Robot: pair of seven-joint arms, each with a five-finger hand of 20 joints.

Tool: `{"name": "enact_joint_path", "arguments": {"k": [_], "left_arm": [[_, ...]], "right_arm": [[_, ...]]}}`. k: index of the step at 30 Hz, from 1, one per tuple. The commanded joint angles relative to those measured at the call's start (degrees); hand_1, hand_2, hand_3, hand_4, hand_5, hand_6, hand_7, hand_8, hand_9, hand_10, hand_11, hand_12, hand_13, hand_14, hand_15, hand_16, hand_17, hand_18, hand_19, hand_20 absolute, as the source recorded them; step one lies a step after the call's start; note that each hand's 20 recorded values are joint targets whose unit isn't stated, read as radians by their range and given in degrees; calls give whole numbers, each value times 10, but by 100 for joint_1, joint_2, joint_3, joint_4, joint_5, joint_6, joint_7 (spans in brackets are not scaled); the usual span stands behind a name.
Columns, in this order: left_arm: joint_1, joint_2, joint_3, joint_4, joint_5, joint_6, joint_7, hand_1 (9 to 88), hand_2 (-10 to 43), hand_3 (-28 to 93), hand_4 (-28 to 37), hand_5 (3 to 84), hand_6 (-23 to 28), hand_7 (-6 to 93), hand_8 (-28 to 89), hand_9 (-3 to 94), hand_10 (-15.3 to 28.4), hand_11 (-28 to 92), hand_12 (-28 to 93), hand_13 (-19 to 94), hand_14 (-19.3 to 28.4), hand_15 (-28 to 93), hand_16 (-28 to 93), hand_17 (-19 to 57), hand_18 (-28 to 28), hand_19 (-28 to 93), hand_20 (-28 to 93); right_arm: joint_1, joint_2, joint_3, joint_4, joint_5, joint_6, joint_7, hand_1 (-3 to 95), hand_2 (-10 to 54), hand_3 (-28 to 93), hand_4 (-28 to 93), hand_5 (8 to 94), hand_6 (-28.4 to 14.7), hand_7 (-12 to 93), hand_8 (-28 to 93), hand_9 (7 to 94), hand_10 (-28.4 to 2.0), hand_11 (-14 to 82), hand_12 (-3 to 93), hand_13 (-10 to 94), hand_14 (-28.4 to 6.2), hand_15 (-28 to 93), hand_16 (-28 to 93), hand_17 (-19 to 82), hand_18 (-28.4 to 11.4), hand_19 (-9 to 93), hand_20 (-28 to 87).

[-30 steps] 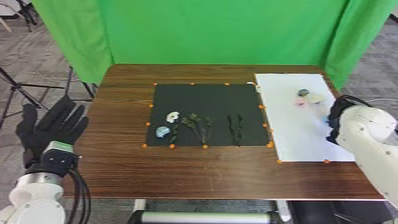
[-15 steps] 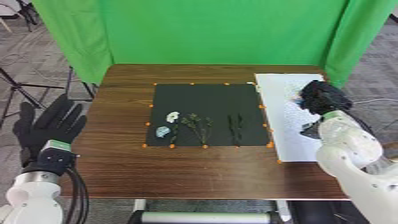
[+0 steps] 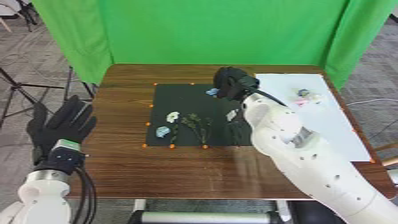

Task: Arrange flowers

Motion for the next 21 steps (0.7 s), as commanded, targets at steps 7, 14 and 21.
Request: {"name": "enact_joint_path", "arguments": {"k": [7, 14, 21], "left_arm": [[-256, 24, 178, 77, 10, 17, -254, 232, 134, 707, -283, 404, 81, 167, -92, 305, 135, 214, 92, 200, 131, 333, -96, -59, 109, 286, 76], [-262, 12, 146, 67, 17, 50, -299, 232, 135, 706, -283, 404, 80, 168, -92, 306, 136, 215, 91, 200, 132, 334, -97, -60, 109, 287, 75], [-245, 17, 100, 50, -64, 112, -307, 236, 142, 703, -283, 407, 81, 169, -92, 309, 137, 218, 91, 201, 134, 344, -96, -62, 110, 290, 75]], "right_arm": [[223, -1082, -342, 992, -24, -249, 303, 623, -95, 712, -283, 679, -11, 478, 67, 790, -92, 242, 527, 738, -64, 515, 464, 398, -209, 830, 427], [137, -1223, -438, 1098, -184, -242, 282, 616, -95, 715, -283, 672, -9, 475, 43, 783, -89, 241, 521, 718, -63, 527, 467, 389, -209, 835, 430], [108, -1212, -416, 1075, -3, -99, 443, 621, -95, 714, -283, 654, -13, 397, -31, 764, -86, 141, 428, 687, -50, 483, 470, 360, -205, 793, 409]]}}
